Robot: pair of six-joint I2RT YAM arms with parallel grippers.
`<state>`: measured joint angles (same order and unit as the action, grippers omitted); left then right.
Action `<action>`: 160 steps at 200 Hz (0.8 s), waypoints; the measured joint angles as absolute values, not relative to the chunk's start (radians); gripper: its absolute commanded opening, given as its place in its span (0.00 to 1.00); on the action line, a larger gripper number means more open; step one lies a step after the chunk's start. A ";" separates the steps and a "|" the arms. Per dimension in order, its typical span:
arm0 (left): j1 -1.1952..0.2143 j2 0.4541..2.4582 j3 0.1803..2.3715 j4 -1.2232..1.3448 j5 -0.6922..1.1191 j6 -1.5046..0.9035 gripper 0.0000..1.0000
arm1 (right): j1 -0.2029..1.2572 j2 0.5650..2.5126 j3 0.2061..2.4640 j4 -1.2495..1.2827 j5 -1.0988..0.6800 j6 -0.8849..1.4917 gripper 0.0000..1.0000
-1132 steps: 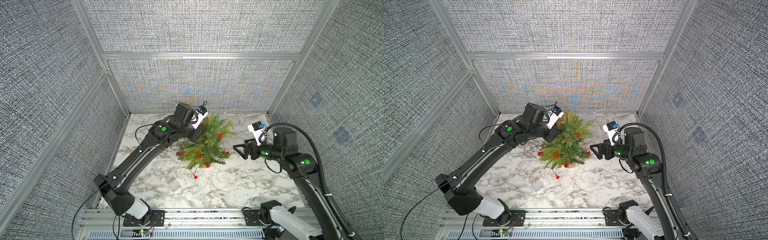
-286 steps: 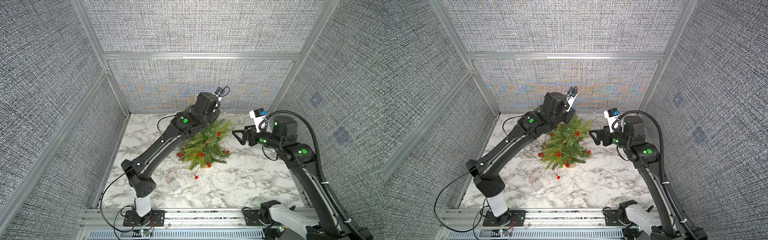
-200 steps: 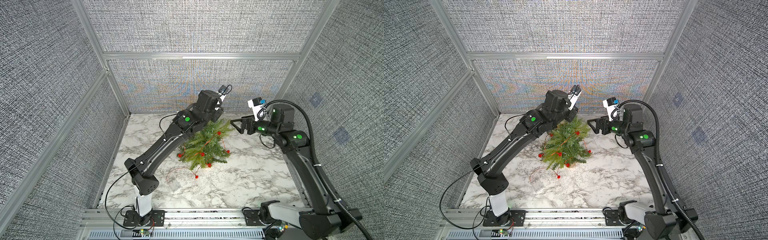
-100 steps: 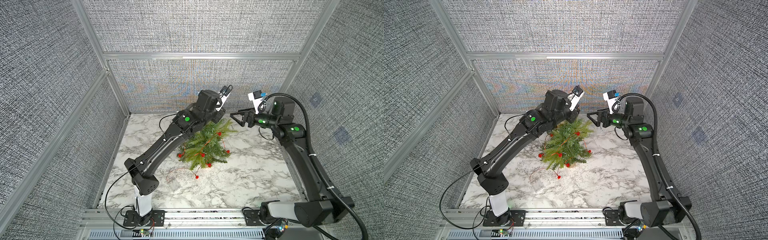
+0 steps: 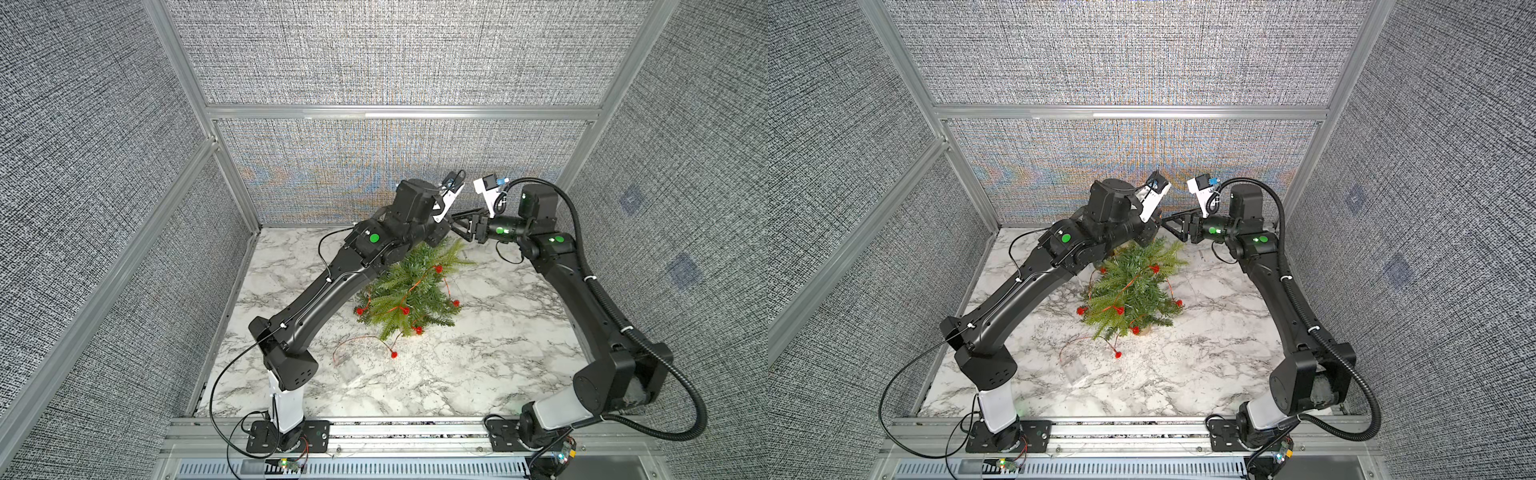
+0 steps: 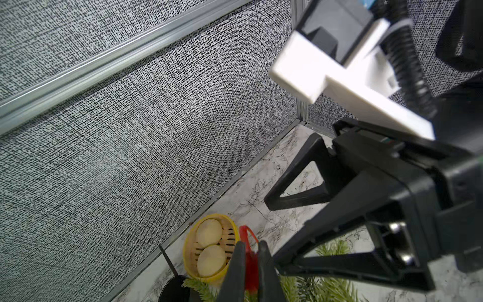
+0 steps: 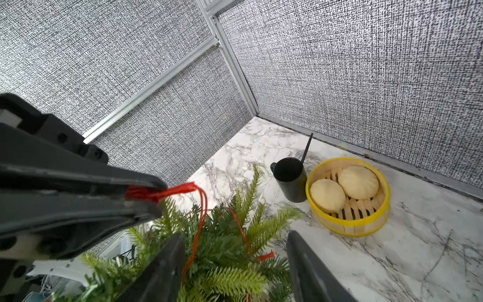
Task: Remove string lights from the small christmas tree
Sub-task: Remove the light string from the Christmas tree.
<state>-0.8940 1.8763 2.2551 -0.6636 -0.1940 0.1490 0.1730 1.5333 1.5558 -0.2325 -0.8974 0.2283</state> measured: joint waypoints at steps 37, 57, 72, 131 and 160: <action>-0.894 1.876 2.255 -0.664 -0.184 0.149 0.00 | 0.185 1.562 1.559 -0.193 -0.918 0.264 0.55; -0.894 1.876 2.255 -0.664 -0.184 0.149 0.00 | 0.200 1.566 1.562 -0.190 -0.927 0.263 0.55; -0.894 1.876 2.255 -0.664 -0.184 0.149 0.00 | 0.207 1.565 1.562 -0.183 -0.931 0.263 0.51; -0.895 1.872 2.252 -0.665 -0.184 0.148 0.00 | 0.205 1.565 1.556 -0.177 -0.928 0.265 0.30; -0.895 1.869 2.251 -0.665 -0.184 0.146 0.00 | 0.205 1.567 1.556 -0.178 -0.927 0.262 0.18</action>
